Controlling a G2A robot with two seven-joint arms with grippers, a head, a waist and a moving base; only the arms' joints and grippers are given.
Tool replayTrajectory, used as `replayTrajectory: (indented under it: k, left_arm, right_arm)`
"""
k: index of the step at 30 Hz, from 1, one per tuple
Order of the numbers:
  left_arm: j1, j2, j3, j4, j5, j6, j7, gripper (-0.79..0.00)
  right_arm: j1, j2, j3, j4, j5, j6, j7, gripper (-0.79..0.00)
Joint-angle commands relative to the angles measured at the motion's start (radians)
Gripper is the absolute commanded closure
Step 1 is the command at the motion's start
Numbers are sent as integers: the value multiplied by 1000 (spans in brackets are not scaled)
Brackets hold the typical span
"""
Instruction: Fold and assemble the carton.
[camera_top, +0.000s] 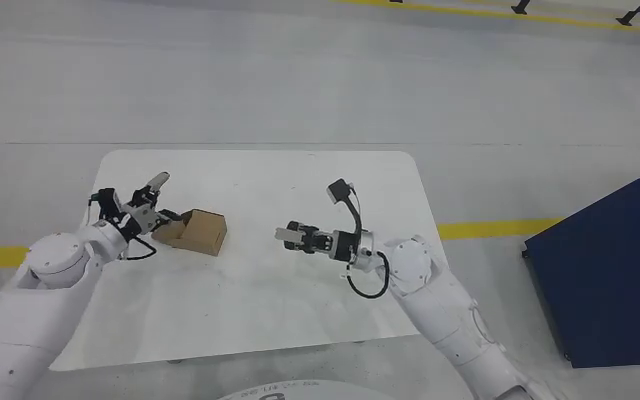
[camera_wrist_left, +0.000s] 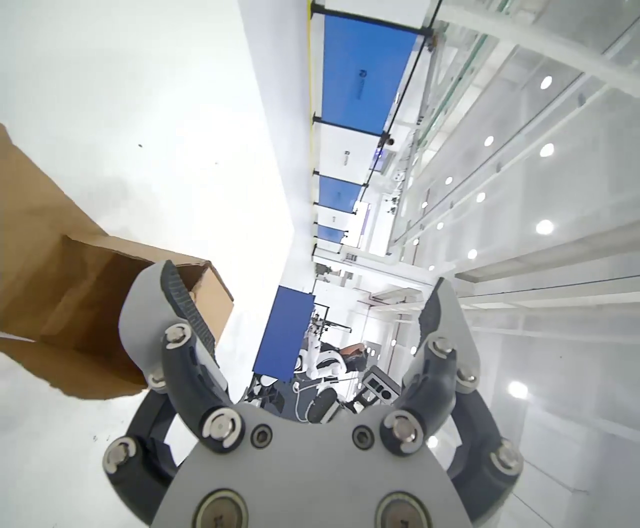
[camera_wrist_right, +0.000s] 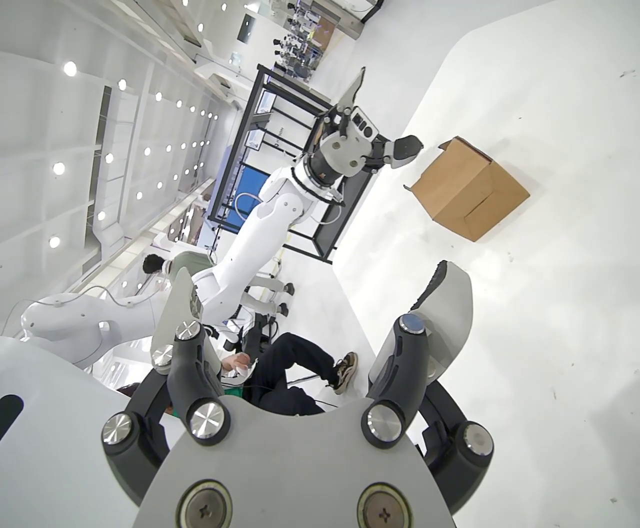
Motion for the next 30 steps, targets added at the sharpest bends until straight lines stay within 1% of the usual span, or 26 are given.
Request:
replayTrajectory:
  k: [1, 4, 8, 11, 15, 19, 20, 21, 24, 27, 30]
  left_arm:
    - [-39, -9, 45, 32, 59, 20, 11, -785]
    - [-66, -17, 79, 64, 103, 33, 14, -785]
    - [-81, -23, 91, 88, 137, 24, 35, -785]
    - [-82, -25, 102, 88, 151, 11, -10, -785]
    - [-86, -28, 112, 71, 163, -15, -63, -785]
    - [-81, -27, 84, 16, 116, -84, -117, -785]
    - [-80, -27, 81, 4, 110, -89, -127, -785]
    - [-79, -28, 84, -19, 106, -88, -145, -785]
    - [-89, -34, 116, -65, 120, -44, -181, -785]
    - [-119, -49, 179, -97, 177, 15, -150, -785]
    - [-152, -66, 232, -107, 221, 48, -101, -785]
  right_arm:
    - [-6, 1, 5, -4, -2, -1, 1, -739]
    - [-11, 2, 8, -8, -1, 2, 3, -739]
    - [-19, 4, 18, -10, 6, -4, 6, -745]
    - [-21, 4, 21, -11, 9, -3, 9, -730]
    - [-18, 4, 18, -11, 6, 2, 13, -736]
    - [-21, 4, 16, -15, 1, -2, 8, -730]
    - [-23, 4, 17, -15, 1, -4, 8, -730]
    - [-25, 4, 18, -17, -1, -7, 7, -730]
    - [-31, 5, 22, -20, -1, -11, 6, -730]
    - [-44, 7, 31, -25, 1, -25, 4, -730]
    - [-60, 9, 42, -31, 3, -44, 5, -730]
